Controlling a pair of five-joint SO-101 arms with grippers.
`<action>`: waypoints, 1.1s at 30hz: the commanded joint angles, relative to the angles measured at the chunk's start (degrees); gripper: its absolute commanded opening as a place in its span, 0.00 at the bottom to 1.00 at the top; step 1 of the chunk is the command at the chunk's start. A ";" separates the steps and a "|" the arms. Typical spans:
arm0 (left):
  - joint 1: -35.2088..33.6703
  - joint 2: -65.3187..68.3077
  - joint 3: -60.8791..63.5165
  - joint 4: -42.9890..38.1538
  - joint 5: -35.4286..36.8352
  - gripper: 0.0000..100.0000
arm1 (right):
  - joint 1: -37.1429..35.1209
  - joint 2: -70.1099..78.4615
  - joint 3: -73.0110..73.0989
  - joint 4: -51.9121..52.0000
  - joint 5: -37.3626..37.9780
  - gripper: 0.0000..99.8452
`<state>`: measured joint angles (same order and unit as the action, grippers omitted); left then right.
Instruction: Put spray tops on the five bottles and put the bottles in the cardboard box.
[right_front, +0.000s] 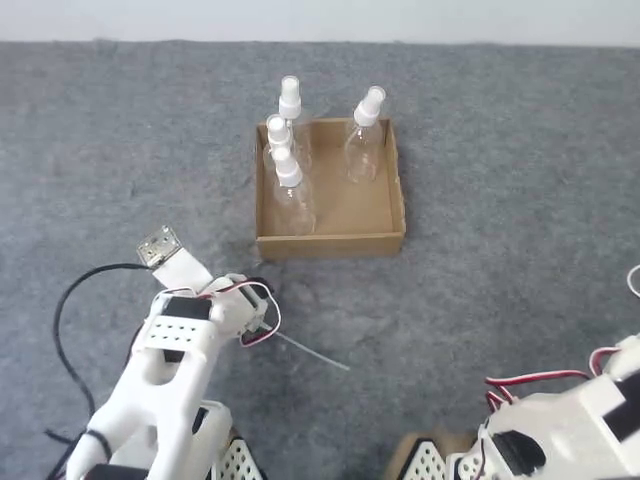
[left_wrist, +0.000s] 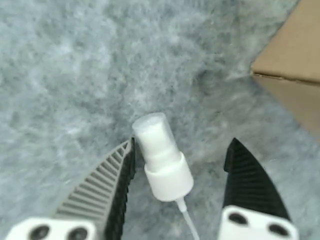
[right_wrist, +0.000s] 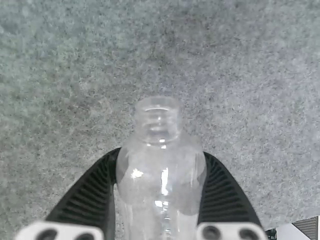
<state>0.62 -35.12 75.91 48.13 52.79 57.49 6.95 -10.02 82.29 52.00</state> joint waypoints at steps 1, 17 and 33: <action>0.26 -1.67 -0.31 -2.46 2.02 0.24 | -1.01 -2.07 -0.79 0.66 0.53 0.07; 0.18 -1.67 -0.22 -2.46 2.11 0.15 | -0.66 -2.07 -0.70 4.00 0.97 0.07; -0.09 -2.29 -0.66 -2.37 1.76 0.08 | -11.03 -13.23 2.02 20.35 3.52 0.07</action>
<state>0.70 -35.12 76.18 47.16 54.20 50.02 1.14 -10.02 100.31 54.73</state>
